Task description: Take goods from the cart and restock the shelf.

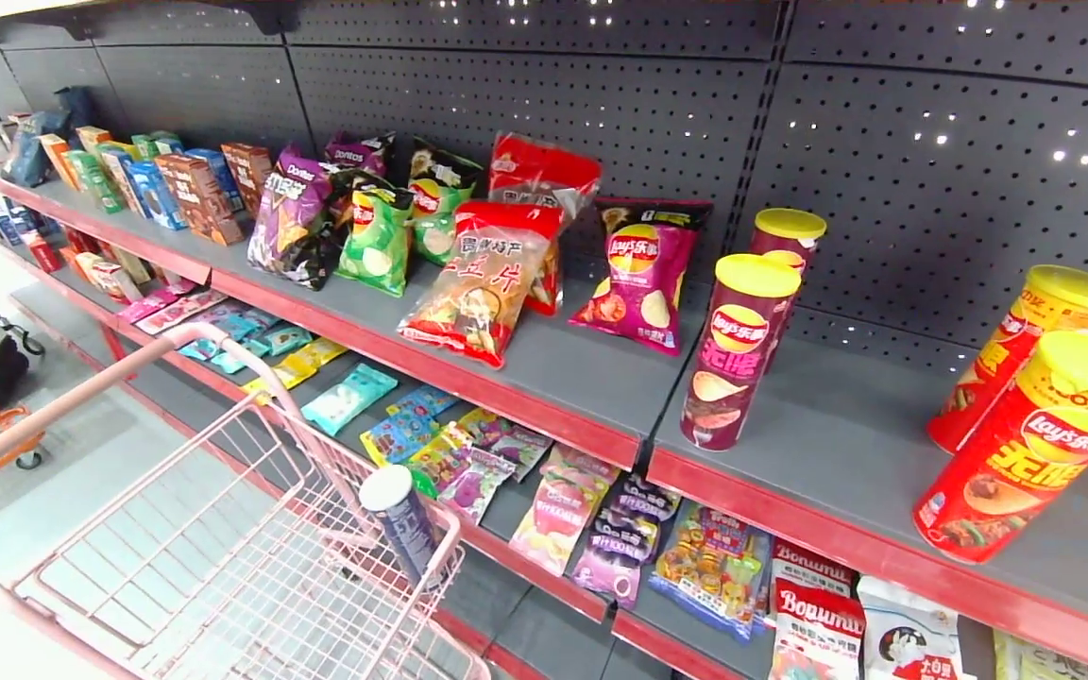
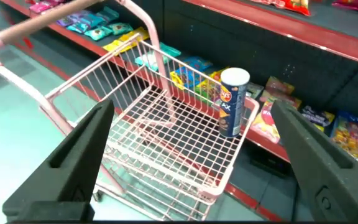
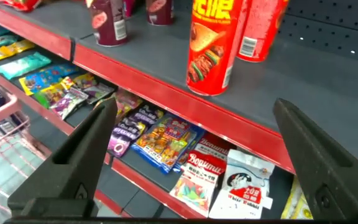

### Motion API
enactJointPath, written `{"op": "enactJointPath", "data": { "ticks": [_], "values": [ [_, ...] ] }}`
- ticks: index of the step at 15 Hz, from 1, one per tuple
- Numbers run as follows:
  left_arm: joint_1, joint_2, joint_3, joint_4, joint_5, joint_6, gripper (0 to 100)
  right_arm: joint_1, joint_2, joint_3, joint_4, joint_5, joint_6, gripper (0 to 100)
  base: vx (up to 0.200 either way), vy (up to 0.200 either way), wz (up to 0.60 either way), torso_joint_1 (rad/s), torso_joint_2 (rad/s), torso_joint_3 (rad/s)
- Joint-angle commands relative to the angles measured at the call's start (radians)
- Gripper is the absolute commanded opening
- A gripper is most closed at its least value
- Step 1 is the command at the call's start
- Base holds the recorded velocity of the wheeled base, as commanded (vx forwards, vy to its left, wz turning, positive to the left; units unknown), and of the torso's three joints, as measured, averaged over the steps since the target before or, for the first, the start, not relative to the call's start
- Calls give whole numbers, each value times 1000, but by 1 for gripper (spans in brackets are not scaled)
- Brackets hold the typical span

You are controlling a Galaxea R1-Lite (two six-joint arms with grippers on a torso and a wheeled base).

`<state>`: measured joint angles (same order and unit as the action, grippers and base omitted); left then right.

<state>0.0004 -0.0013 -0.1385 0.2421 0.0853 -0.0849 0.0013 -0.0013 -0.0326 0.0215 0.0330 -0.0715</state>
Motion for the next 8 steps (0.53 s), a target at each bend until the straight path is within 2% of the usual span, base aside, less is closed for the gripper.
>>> {"op": "enactJointPath", "data": {
  "ticks": [1,3,4,8],
  "values": [
    [1,1,-1,-1,1,-7,100,0,1,0,0,1,-1,100,0,0,0,-134,339,183],
    [1,1,-1,-1,4,-55,100,0,1,0,0,-1,-1,100,0,0,0,-146,349,188],
    [0,1,-1,-1,4,-69,100,0,1,0,0,-1,-1,100,0,0,0,-149,334,198],
    [1,1,-1,-1,-1,-69,100,0,1,0,0,-1,-2,100,0,0,0,-144,350,197]
  ]
}}
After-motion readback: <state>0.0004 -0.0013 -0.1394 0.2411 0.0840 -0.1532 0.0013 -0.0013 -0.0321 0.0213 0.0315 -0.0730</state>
